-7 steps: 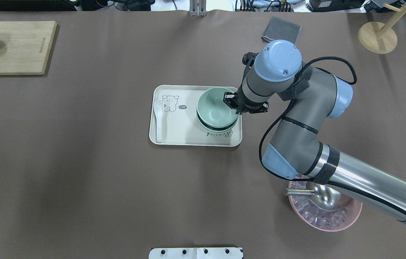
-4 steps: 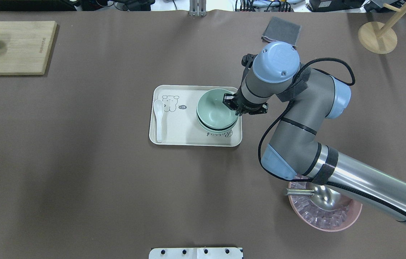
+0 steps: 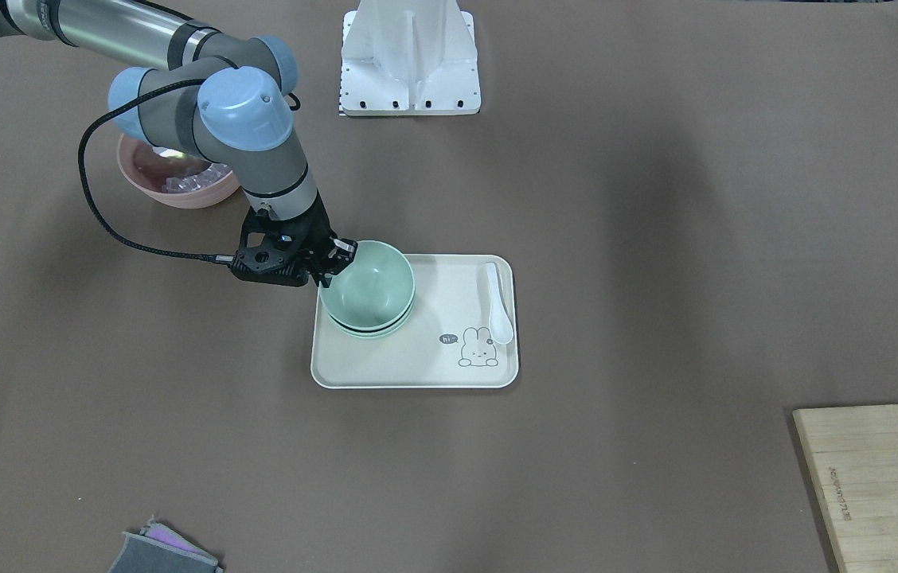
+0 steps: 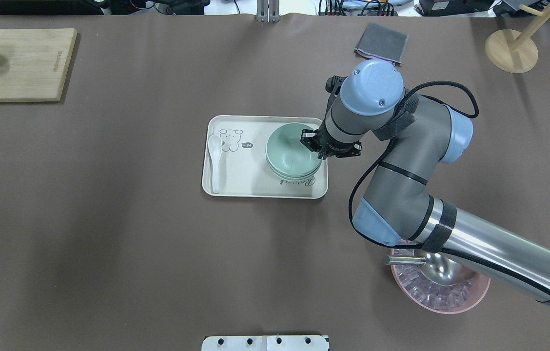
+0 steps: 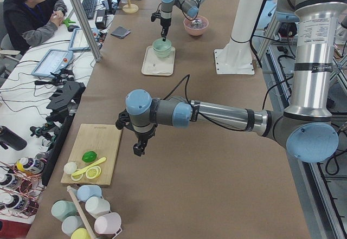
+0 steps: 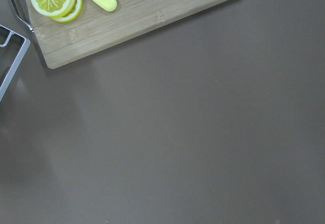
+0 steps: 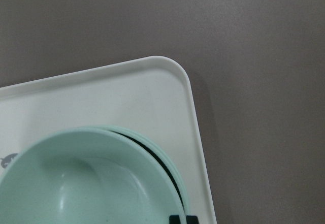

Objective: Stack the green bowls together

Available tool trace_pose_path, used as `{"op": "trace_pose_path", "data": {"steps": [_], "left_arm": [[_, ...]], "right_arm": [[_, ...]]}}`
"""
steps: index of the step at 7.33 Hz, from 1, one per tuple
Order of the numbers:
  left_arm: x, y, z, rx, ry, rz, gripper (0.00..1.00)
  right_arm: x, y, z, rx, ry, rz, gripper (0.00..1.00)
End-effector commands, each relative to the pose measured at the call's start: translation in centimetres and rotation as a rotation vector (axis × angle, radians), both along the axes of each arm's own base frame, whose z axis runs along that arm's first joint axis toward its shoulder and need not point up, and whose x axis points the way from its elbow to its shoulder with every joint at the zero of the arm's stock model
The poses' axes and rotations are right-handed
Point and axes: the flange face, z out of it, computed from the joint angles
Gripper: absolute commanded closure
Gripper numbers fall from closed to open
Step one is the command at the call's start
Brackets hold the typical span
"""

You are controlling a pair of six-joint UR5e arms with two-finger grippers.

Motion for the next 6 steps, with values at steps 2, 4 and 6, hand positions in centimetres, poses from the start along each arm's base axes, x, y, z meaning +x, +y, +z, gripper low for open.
{"op": "trace_pose_path", "data": {"steps": [2,4,6], "left_arm": [[-0.01,0.0,0.13,-0.003,-0.001,0.0,0.01],[0.0,0.0,0.12,-0.004,0.0,-0.001,0.01],[0.0,0.0,0.12,-0.004,0.0,-0.001,0.01]], "right_arm": [[-0.76,-0.47,0.91,0.018,-0.016,0.005,1.0],[-0.77,-0.47,0.78,0.018,-0.019,0.006,1.0],[-0.74,-0.45,0.72,0.02,-0.02,0.005,1.0]]}}
